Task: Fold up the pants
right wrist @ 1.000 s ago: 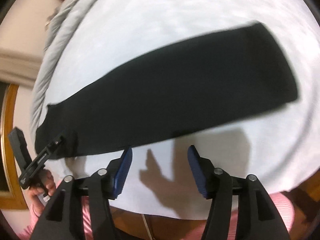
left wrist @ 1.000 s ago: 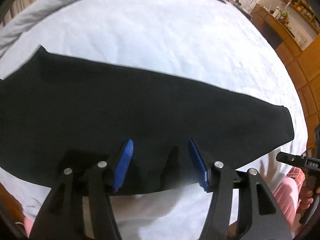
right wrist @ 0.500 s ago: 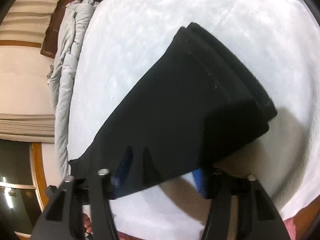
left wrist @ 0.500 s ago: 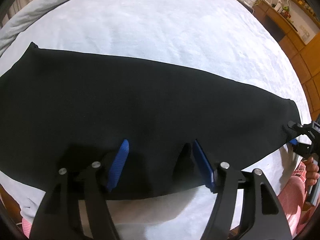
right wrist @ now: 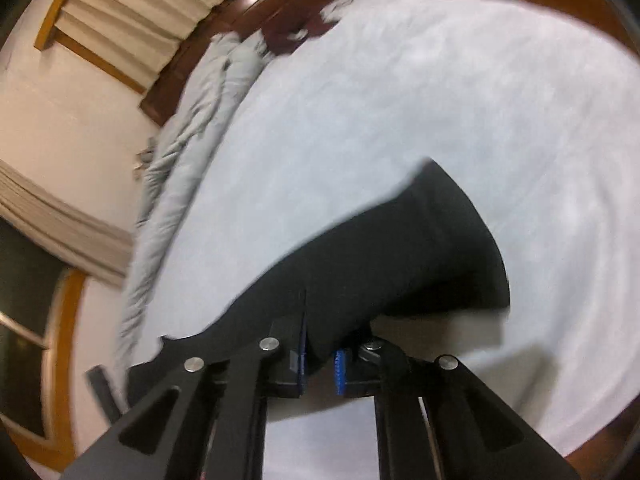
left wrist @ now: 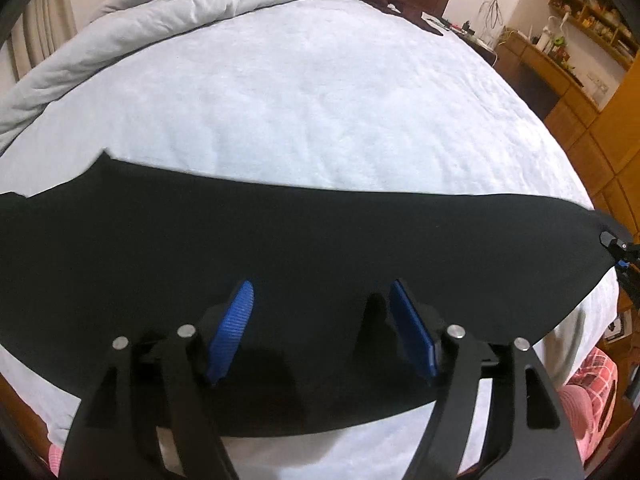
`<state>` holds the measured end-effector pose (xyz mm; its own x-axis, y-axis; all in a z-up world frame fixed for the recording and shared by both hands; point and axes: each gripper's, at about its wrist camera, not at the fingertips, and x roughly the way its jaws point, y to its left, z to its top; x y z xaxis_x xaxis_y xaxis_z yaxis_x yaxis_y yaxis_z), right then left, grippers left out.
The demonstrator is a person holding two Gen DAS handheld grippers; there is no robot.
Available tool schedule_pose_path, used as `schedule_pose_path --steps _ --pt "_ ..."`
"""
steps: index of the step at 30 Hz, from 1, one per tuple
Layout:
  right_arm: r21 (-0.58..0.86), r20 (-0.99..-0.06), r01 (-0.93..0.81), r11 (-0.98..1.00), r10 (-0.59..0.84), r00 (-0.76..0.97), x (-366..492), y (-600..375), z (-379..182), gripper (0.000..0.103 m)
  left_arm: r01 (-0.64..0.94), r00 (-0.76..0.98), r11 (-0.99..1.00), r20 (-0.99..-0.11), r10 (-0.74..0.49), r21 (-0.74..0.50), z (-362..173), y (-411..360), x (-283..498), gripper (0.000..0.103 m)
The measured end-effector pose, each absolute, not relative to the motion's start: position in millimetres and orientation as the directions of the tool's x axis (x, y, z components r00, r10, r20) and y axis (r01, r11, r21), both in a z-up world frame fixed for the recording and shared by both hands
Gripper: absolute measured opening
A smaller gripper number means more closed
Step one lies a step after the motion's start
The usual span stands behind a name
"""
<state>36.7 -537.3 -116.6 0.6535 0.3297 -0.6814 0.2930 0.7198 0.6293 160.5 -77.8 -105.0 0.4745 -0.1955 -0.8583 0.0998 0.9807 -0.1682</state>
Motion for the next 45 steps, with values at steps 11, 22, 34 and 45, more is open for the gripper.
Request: schedule_pose_path --steps 11,22,34,45 --pt "0.533 -0.819 0.450 0.717 0.303 0.486 40 -544 -189 0.011 0.088 0.411 0.990 -0.902 -0.135 -0.108 -159 -81 168 0.075" --pt "0.408 -0.791 0.278 0.870 0.184 0.584 46 -478 -101 0.011 0.010 0.365 0.969 -0.901 -0.234 -0.247 -148 -43 172 0.080" --pt "0.154 -0.793 -0.079 0.985 0.171 0.585 76 -295 -57 0.012 -0.090 0.399 0.954 -0.888 -0.229 -0.286 -121 19 169 0.080" --pt "0.189 -0.843 -0.197 0.962 0.262 0.470 87 -195 -99 0.012 -0.159 0.412 0.933 -0.881 -0.233 -0.322 -119 48 167 0.080"
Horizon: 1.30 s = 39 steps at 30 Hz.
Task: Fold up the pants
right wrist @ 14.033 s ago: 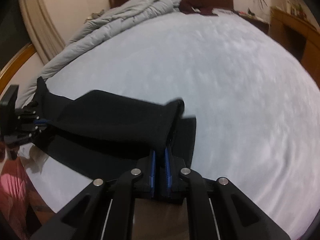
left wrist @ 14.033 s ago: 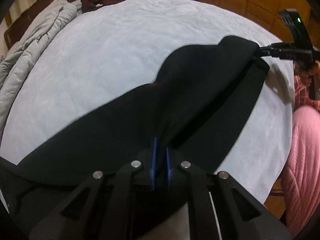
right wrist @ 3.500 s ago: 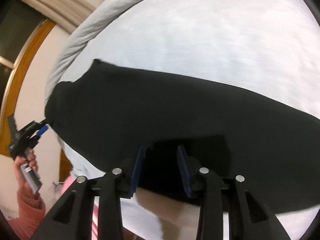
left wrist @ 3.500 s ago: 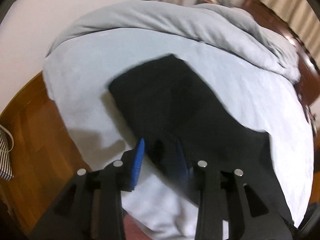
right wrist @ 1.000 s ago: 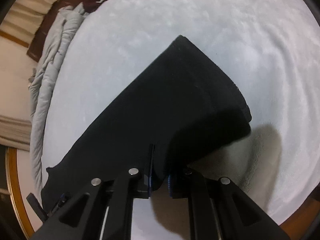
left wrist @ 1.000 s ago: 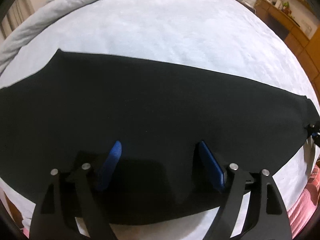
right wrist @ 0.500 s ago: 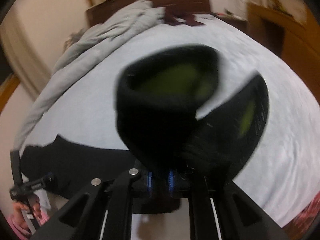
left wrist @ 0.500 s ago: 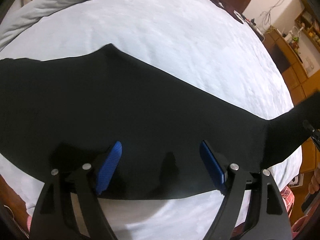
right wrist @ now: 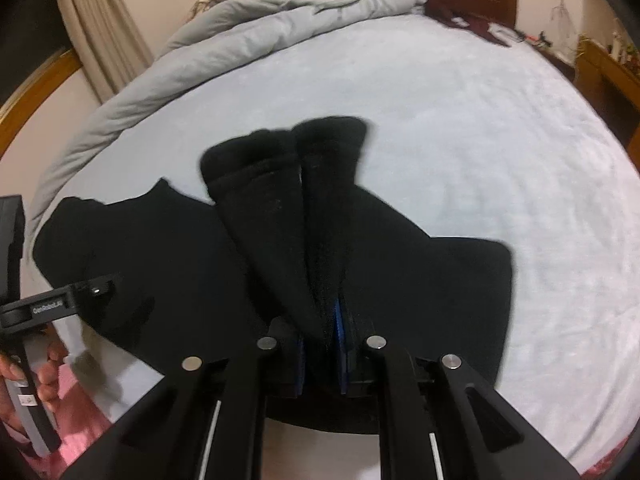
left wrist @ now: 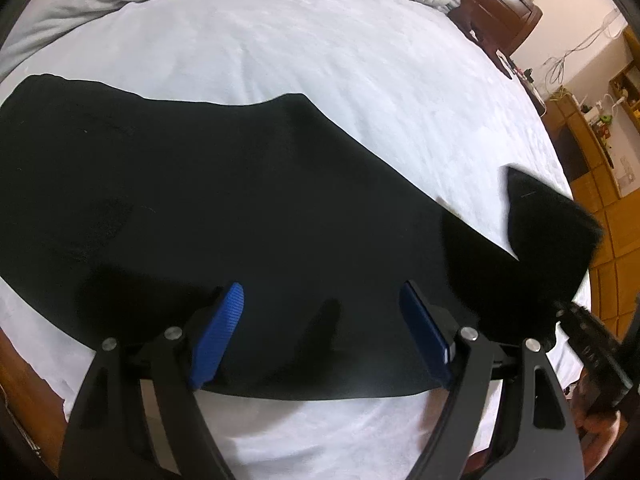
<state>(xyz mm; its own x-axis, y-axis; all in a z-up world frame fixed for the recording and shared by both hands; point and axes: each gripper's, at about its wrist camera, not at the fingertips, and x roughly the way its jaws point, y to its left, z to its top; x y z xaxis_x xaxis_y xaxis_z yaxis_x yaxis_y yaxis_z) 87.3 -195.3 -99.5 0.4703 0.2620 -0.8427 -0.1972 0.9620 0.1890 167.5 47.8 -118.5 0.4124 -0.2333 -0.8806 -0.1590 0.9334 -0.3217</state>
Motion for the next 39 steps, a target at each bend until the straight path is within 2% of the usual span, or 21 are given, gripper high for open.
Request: schedule_pose_path --steps 6,9,10,11,13,16,18,20,24,28,32,34,36,37,38,39 --pt "0.181 -0.865 -0.248 0.952 0.274 0.420 86 -159 -116 0.012 -0.190 0.413 0.923 -0.880 -0.235 -0.336 -120 61 165 0.080" --pt "0.165 -0.881 -0.246 0.955 0.255 0.398 87 -150 -126 0.016 -0.204 0.406 0.917 -0.882 -0.239 -0.343 -122 68 166 0.080" --pt "0.169 -0.884 -0.252 0.953 0.260 0.389 86 -147 -129 0.022 -0.208 0.402 0.915 -0.883 -0.241 -0.345 -124 69 166 0.080" --pt "0.180 -0.883 -0.263 0.948 0.273 0.381 85 -145 -131 0.033 -0.211 0.399 0.914 -0.884 -0.244 -0.347 -124 70 166 0.080" --pt "0.223 -0.876 -0.296 0.929 0.324 0.358 81 -138 -133 0.046 -0.218 0.391 0.908 -0.884 -0.254 -0.357 -126 71 169 0.081" --pt "0.317 -0.852 -0.344 0.884 0.424 0.306 73 -135 -135 0.057 -0.224 0.378 0.896 -0.882 -0.282 -0.383 -127 71 167 0.081" --pt "0.468 -0.805 -0.371 0.802 0.560 0.195 70 -139 -140 0.058 -0.227 0.368 0.885 -0.877 -0.308 -0.406 -128 69 165 0.082" --pt "0.561 -0.763 -0.354 0.749 0.633 0.130 64 -147 -144 0.055 -0.226 0.356 0.871 -0.869 -0.343 -0.437 -128 63 164 0.083" --pt "0.547 -0.744 -0.348 0.761 0.633 0.215 58 -178 -127 0.055 -0.200 0.335 0.866 -0.863 -0.378 -0.458 -129 42 167 0.083" --pt "0.578 -0.723 -0.272 0.770 0.637 0.267 58 -219 -118 0.056 -0.166 0.294 0.877 -0.872 -0.392 -0.450 -135 11 177 0.084" --pt "0.554 -0.738 -0.232 0.800 0.600 0.309 59 -243 -117 0.056 -0.183 0.232 0.869 -0.880 -0.416 -0.459 -154 -11 191 0.084" --pt "0.554 -0.739 -0.212 0.805 0.593 0.319 58 -251 -119 0.056 -0.203 0.214 0.853 -0.872 -0.441 -0.481 -161 -19 194 0.079" --pt "0.559 -0.738 -0.192 0.807 0.589 0.328 58 -258 -122 0.056 -0.201 0.213 0.869 -0.886 -0.412 -0.452 -161 -27 195 0.051" --pt "0.558 -0.739 -0.181 0.810 0.584 0.335 58 -261 -123 0.056 -0.203 0.213 0.877 -0.894 -0.395 -0.436 -162 -27 195 0.042" --pt "0.556 -0.740 -0.176 0.812 0.580 0.341 57 -265 -124 0.056 -0.200 0.210 0.880 -0.896 -0.391 -0.431 -163 -27 195 0.024" --pt "0.553 -0.741 -0.169 0.816 0.574 0.348 58 -267 -124 0.056 -0.196 0.206 0.877 -0.893 -0.400 -0.439 -163 -25 191 0.018"
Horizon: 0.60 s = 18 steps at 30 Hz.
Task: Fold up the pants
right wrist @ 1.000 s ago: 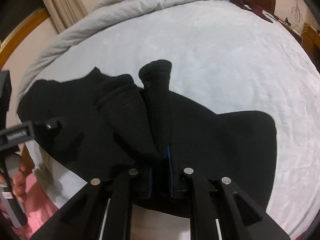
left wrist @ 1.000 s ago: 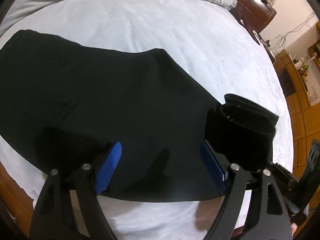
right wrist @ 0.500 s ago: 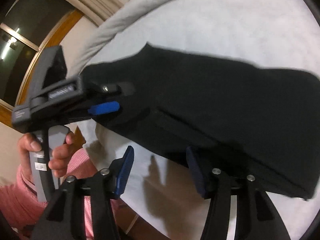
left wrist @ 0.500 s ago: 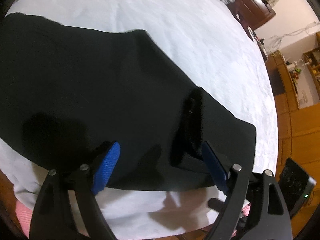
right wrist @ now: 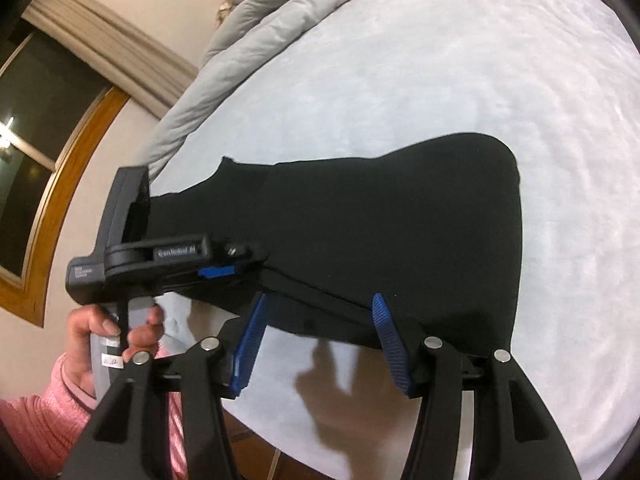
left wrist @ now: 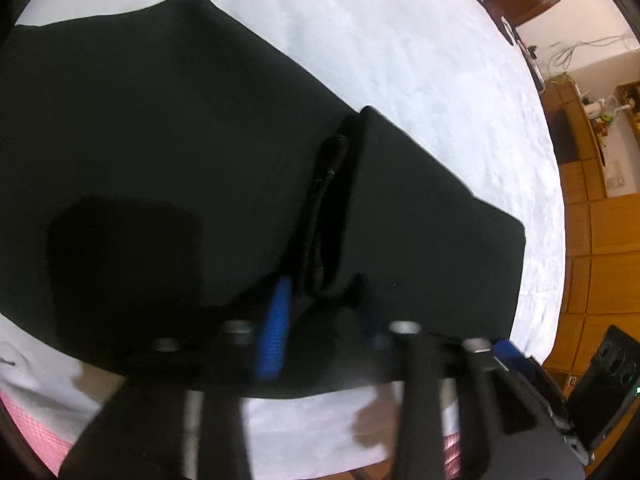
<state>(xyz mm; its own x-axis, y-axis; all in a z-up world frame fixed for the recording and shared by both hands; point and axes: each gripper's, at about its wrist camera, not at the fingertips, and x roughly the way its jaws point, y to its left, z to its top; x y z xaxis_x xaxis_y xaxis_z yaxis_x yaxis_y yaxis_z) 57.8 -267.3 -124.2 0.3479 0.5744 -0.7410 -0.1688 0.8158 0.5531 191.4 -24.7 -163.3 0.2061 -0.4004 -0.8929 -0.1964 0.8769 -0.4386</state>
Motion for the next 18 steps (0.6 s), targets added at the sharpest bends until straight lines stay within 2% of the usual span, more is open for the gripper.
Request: schedule_pose_path --steps 5,7,9,12,14,18 --pt "0.556 -0.735 -0.123 0.822 0.555 0.390 62 -287 -123 0.056 -0.170 0.279 0.893 -0.889 -0.362 -0.417 -143 -5 171 0.014" --pt "0.537 -0.744 -0.114 0.836 0.533 0.403 67 -287 -122 0.056 -0.174 0.283 0.905 -0.900 -0.331 -0.387 -147 8 171 0.014" --pt "0.526 -0.750 -0.099 0.845 0.516 0.413 77 -287 -122 0.054 -0.181 0.250 0.899 -0.903 -0.349 -0.398 -159 14 172 0.015" --pt "0.574 -0.729 -0.068 0.816 0.547 0.411 100 -283 -129 0.052 -0.160 0.256 0.912 -0.908 -0.331 -0.378 -160 13 171 0.016" --pt "0.562 -0.751 -0.028 0.827 0.524 0.401 113 -282 -139 0.052 -0.158 0.263 0.915 -0.909 -0.324 -0.372 -161 12 170 0.018" --pt "0.531 -0.803 0.035 0.847 0.489 0.341 131 -284 -170 0.044 -0.162 0.267 0.904 -0.900 -0.345 -0.395 -165 20 168 0.021"
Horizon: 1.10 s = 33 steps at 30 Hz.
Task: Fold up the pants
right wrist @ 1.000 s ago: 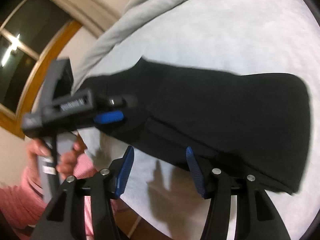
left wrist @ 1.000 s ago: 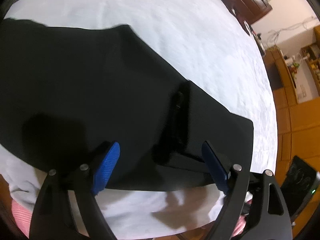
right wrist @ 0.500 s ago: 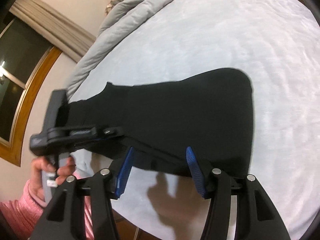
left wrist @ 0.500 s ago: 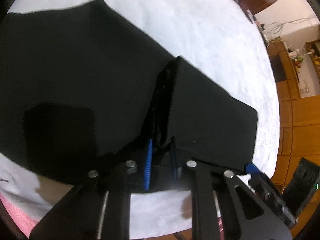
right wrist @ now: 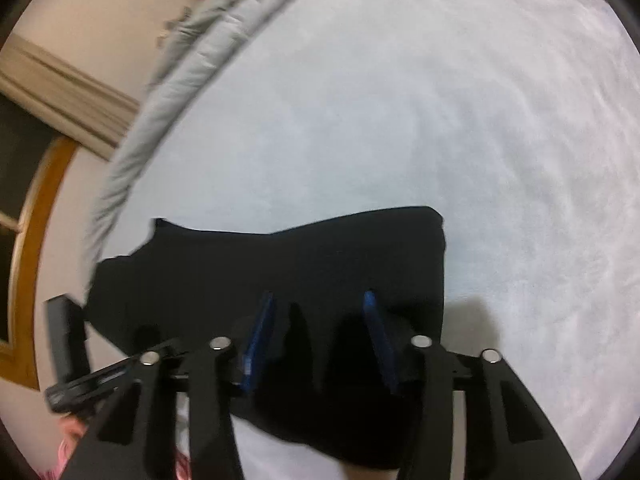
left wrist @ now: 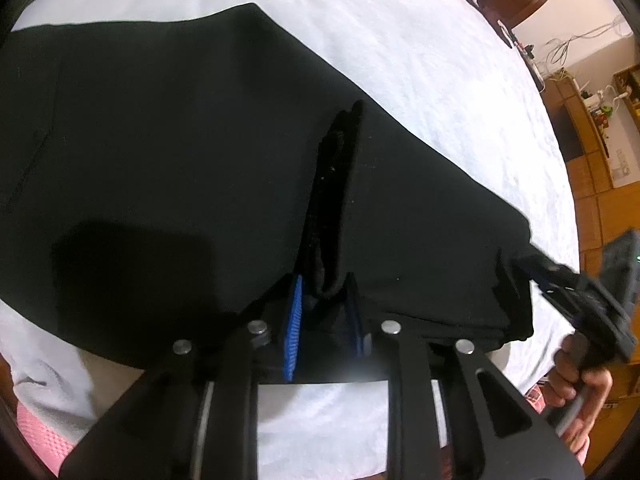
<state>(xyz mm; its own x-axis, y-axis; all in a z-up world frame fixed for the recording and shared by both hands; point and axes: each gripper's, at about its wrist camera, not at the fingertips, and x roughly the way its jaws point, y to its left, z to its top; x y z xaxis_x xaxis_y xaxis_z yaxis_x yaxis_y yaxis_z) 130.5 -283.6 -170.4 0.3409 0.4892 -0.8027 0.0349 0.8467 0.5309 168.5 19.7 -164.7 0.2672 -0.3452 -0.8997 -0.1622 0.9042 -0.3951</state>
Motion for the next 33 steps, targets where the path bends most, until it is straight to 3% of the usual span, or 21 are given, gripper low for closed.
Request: schedule_pose_path --steps 8,11,14,20,25,33 --pt "0.518 -0.810 0.045 0.854 0.472 0.349 126 -281 -170 0.045 -0.148 0.259 0.904 -0.898 -0.356 -0.401 -162 22 168 0.025" --pt "0.538 -0.779 0.011 0.843 0.492 0.390 111 -273 -145 0.049 -0.160 0.268 0.889 -0.885 -0.379 -0.429 -150 36 164 0.045" --pt "0.560 -0.751 -0.048 0.827 0.530 0.394 97 -255 -127 0.049 -0.171 0.317 0.891 -0.880 -0.355 -0.421 -129 68 157 0.053" --pt "0.556 -0.765 -0.116 0.823 0.562 0.314 94 -199 -132 0.049 -0.369 0.387 0.864 -0.902 -0.191 -0.342 -108 180 127 0.058" --pt "0.514 -0.816 -0.104 0.852 0.522 0.249 98 -172 -158 0.049 -0.535 0.387 0.798 -0.920 -0.060 -0.277 -111 264 93 0.070" --pt "0.491 -0.832 -0.112 0.864 0.503 0.234 97 -171 -165 0.048 -0.577 0.454 0.695 -0.876 -0.165 -0.430 -132 315 97 0.071"
